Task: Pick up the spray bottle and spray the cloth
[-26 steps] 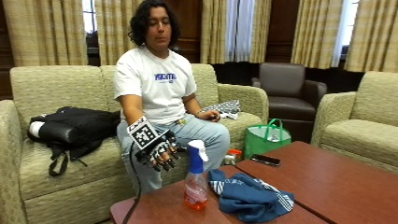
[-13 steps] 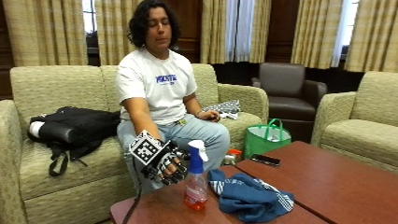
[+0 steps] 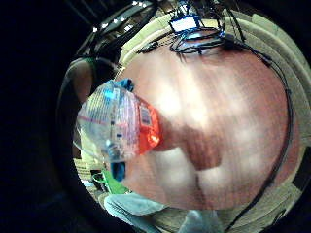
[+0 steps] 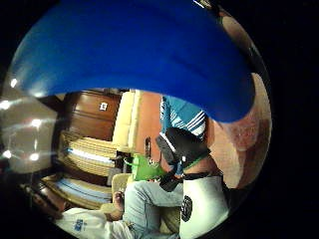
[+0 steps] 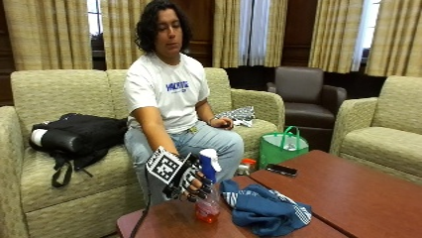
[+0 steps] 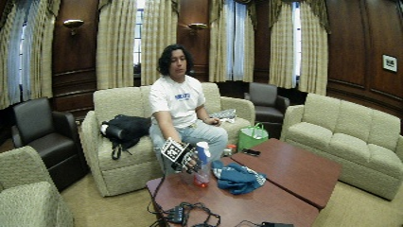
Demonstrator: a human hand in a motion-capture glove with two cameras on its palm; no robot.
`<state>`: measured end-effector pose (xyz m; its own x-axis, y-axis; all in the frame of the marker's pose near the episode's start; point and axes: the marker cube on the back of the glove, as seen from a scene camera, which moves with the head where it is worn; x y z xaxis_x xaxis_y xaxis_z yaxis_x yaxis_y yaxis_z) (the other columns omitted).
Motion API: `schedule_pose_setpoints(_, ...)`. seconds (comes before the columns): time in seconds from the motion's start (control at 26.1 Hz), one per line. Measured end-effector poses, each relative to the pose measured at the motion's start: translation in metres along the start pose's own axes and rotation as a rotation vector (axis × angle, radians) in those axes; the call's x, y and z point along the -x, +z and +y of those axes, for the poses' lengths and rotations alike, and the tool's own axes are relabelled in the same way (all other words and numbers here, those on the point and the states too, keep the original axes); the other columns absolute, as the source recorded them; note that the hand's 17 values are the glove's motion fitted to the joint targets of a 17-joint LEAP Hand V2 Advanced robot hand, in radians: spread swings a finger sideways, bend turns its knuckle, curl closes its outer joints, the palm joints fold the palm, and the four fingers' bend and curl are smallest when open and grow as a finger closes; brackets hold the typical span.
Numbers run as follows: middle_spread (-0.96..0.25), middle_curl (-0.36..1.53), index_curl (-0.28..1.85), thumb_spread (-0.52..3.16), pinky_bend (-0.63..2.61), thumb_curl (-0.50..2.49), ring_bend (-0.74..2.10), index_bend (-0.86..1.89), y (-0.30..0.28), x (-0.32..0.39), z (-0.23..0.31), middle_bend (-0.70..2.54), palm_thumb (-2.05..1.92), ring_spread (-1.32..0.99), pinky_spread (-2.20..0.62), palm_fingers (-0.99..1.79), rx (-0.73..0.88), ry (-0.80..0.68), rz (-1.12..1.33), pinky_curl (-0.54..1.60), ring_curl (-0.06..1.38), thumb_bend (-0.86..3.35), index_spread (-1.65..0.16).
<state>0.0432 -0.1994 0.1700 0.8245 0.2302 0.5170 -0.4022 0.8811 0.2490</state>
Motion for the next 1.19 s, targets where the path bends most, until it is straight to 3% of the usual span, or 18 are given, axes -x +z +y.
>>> schedule_pose_setpoints(0.27, -0.18, 0.4, 0.23, 1.01, 0.22, 0.32, 0.42, 0.12, 0.012, -0.003, -0.022, 0.26, 0.64, -0.17, 0.05, 0.84, -0.034, 0.073, -0.109, 0.34, 0.35, -0.02, -0.37)
schedule_pose_setpoints(1.19, -0.2, 0.41, 0.18, 0.92, 0.25, 0.33, 0.51, 0.09, 0.028, 0.021, -0.088, 0.27, 0.62, -0.18, 0.03, 0.85, -0.047, 0.016, -0.268, 0.36, 0.38, -0.03, -0.37)
